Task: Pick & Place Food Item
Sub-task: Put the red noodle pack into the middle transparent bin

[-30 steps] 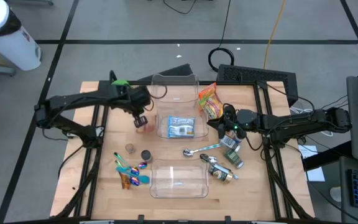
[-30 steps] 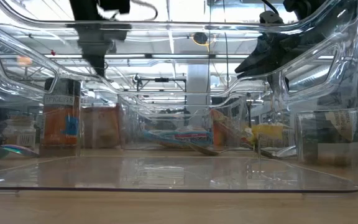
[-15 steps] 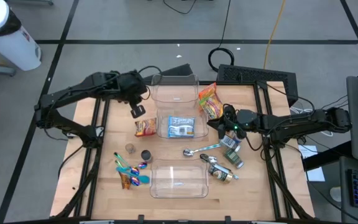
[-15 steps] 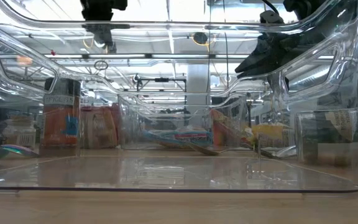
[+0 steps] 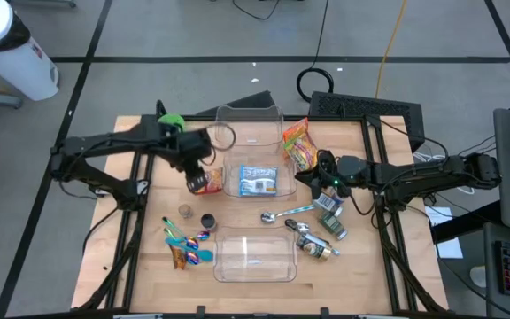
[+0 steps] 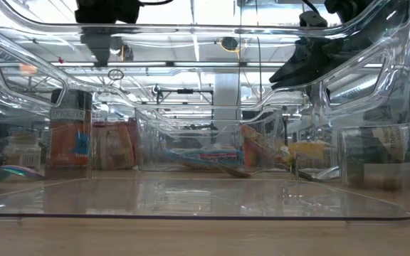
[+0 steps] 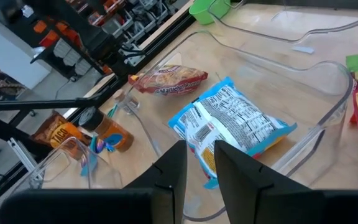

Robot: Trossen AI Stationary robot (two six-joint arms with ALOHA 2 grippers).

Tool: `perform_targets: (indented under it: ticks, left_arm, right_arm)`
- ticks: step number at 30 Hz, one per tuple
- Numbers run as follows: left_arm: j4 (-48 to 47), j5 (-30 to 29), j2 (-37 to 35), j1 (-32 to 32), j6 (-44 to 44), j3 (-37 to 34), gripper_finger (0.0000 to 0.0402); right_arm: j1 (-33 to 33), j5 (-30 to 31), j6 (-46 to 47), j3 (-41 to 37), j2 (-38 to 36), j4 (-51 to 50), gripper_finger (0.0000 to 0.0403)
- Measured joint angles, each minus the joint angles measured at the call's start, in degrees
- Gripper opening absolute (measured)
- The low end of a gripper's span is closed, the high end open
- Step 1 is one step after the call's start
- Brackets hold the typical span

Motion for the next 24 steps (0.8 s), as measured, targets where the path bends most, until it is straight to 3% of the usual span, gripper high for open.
perform_targets:
  ticks: [12,24]
  left_arm:
    - [7.7,-9.3,0.0,-12.3,-7.3,-12.5,0.0216]
    - [24.0,-12.1,0.0,-14.0,-7.4,-23.5,0.0216]
  right_arm:
    - [0.0,0.0,-1.5,0.0,0.0,0.0,0.0075]
    - [0.0,0.0,-1.5,0.0,0.0,0.0,0.0075]
